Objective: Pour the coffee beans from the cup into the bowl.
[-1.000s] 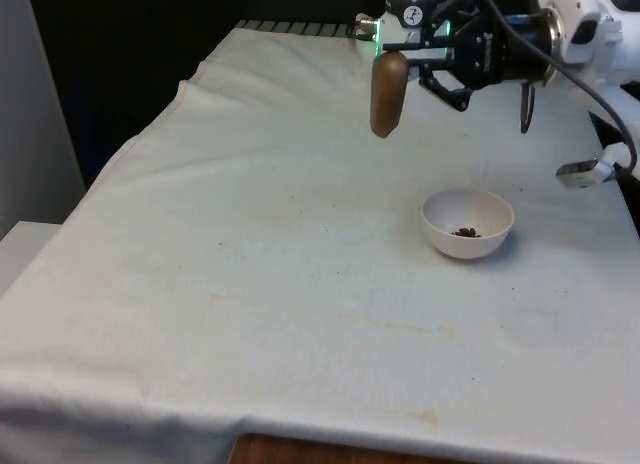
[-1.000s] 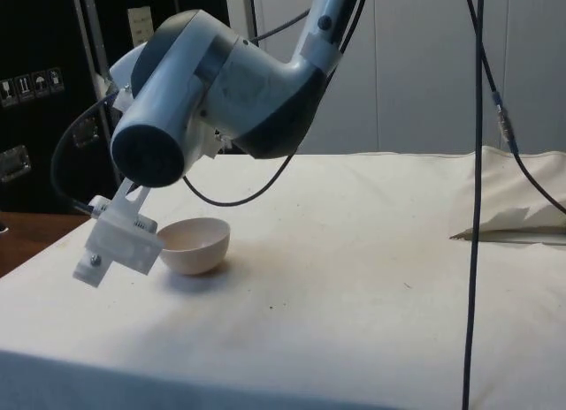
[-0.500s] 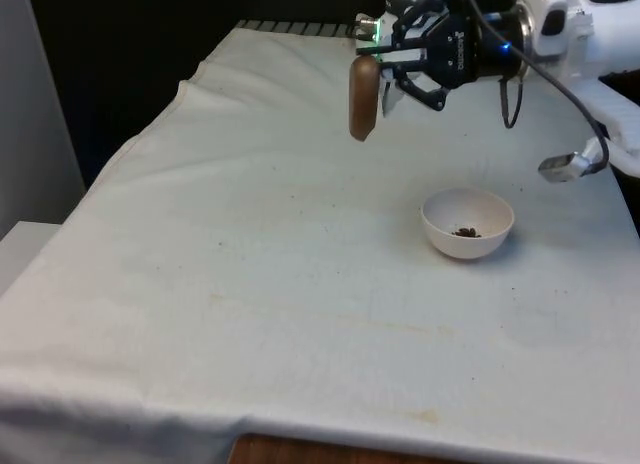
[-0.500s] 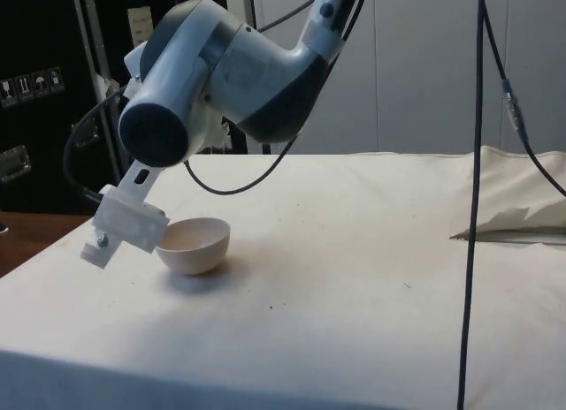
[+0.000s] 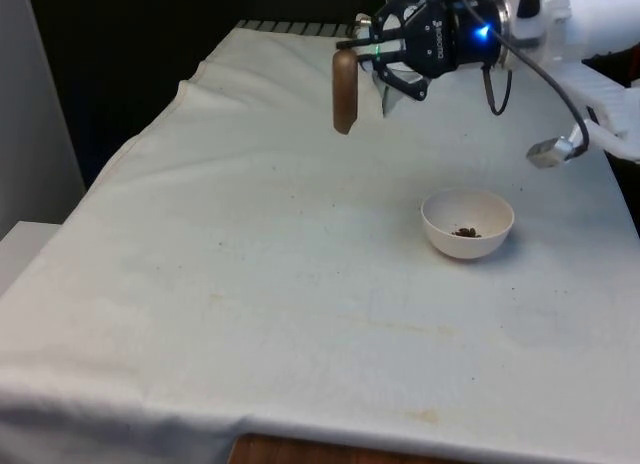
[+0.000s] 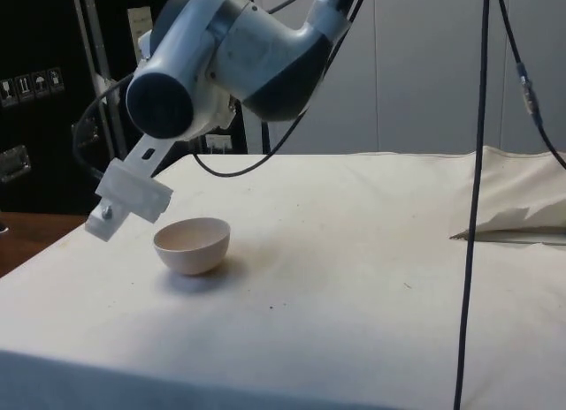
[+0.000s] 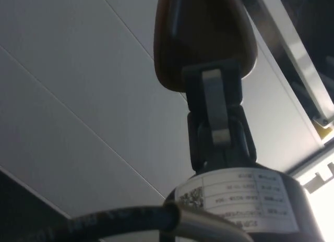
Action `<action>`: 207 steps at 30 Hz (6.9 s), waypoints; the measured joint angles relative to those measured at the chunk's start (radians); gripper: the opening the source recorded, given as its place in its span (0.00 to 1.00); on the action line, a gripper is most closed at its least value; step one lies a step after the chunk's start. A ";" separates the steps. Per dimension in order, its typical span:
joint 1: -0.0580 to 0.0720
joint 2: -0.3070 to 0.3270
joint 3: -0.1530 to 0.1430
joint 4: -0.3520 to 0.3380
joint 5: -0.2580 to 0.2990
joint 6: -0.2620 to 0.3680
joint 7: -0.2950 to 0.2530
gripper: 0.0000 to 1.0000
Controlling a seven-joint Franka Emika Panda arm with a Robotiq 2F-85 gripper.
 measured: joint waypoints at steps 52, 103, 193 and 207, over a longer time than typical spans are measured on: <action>0.000 -0.119 -0.045 -0.006 0.274 0.082 0.041 0.00; -0.001 -0.160 -0.177 -0.073 0.447 0.319 0.067 0.00; -0.001 -0.309 -0.460 -0.350 0.493 0.999 0.063 0.00; -0.001 -0.308 -0.482 -0.364 0.532 1.068 0.052 0.00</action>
